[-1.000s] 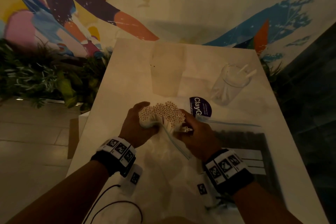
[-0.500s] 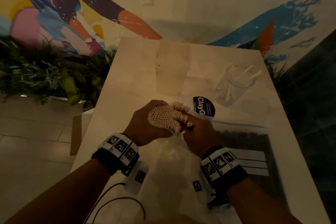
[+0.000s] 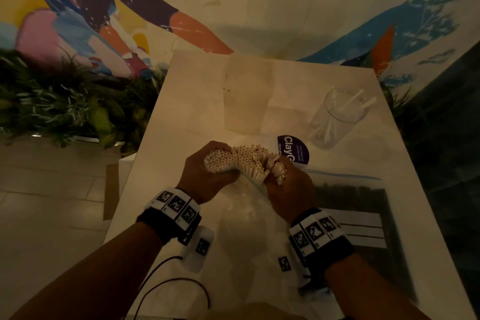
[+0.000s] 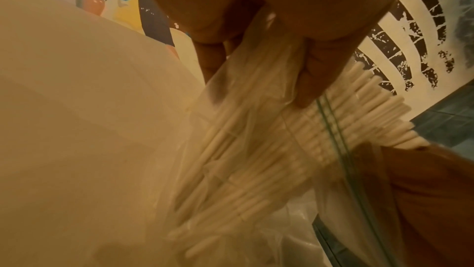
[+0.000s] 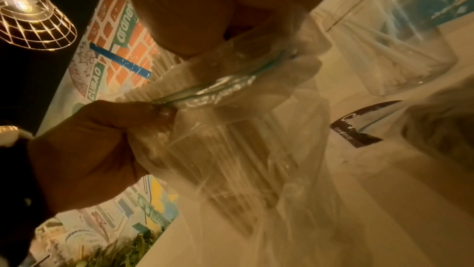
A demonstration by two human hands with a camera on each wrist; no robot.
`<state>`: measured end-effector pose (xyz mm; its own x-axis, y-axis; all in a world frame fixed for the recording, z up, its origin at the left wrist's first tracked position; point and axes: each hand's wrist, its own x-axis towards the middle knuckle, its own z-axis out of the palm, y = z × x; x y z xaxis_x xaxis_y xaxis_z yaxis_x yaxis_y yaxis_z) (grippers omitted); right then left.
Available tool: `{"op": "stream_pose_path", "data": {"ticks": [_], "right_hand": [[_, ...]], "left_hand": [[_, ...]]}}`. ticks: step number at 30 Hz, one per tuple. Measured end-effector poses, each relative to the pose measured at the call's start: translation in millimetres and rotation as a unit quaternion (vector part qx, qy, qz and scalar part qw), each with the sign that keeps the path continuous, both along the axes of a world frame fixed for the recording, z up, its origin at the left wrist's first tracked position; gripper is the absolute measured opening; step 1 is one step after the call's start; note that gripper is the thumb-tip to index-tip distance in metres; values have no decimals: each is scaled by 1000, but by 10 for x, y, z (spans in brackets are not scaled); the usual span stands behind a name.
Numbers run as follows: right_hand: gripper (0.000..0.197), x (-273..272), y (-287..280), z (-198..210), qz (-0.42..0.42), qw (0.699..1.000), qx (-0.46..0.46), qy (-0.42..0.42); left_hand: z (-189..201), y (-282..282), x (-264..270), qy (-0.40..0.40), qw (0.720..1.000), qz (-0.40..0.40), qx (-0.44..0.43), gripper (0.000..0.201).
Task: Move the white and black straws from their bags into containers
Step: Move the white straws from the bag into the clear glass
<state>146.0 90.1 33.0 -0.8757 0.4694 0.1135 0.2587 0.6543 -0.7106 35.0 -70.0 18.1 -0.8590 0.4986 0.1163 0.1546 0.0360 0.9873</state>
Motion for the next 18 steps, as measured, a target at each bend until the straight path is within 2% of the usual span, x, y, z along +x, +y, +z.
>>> {"op": "stream_pose_path", "data": {"ticks": [4, 8, 12, 15, 18], "right_hand": [[21, -4, -44, -2, -17, 999, -48, 15], [19, -14, -30, 9, -24, 997, -76, -9], [16, -36, -26, 28, -37, 996, -75, 21], [17, -60, -25, -4, -22, 996, -84, -7], [16, -54, -23, 20, -46, 996, -42, 63]], "left_hand": [[-16, -33, 20, -19, 1000, 2, 20, 42], [10, -47, 43, -15, 1000, -4, 12, 41], [5, -62, 47, -15, 1000, -4, 10, 43], [-16, -83, 37, -16, 1000, -10, 11, 42], [-16, -92, 40, -18, 1000, -12, 14, 43]]}}
